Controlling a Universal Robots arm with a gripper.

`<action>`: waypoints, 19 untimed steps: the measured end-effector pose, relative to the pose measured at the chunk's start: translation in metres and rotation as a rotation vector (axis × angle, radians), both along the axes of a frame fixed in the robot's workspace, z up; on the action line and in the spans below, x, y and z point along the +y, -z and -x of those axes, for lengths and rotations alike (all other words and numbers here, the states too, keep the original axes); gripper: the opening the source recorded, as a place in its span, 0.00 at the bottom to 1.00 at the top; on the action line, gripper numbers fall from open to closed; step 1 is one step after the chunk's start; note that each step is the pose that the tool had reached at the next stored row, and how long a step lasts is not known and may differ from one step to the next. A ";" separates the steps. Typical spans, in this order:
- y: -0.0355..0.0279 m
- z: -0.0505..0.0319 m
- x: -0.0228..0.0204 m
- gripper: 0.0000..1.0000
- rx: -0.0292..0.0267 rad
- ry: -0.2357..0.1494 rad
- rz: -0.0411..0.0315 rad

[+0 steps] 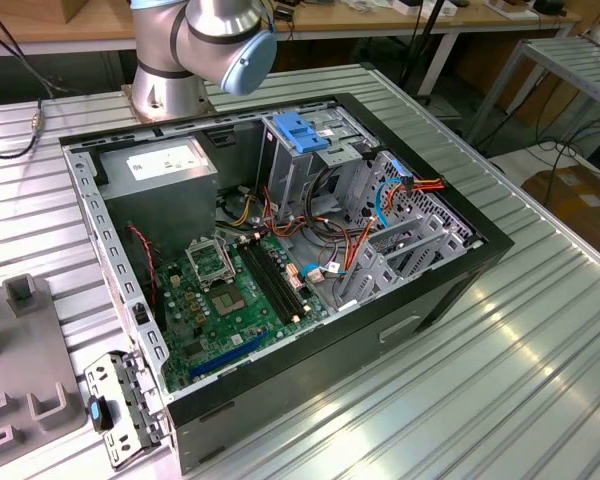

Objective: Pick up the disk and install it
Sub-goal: 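Pick up the disk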

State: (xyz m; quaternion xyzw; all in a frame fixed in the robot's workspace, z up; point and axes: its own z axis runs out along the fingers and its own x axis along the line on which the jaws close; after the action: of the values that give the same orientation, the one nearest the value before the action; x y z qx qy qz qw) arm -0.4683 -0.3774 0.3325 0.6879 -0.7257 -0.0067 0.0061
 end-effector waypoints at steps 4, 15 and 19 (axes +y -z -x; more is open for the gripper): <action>0.0319 0.0040 0.0056 0.45 -0.0001 -0.005 -0.0086; 0.0334 0.0040 0.0005 0.45 -0.0012 -0.005 -0.0085; 0.0339 0.0039 0.0006 0.45 -0.0012 -0.006 -0.0086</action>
State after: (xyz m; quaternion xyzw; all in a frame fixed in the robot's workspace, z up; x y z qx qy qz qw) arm -0.4723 -0.3768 0.2986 0.6900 -0.7238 -0.0094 0.0028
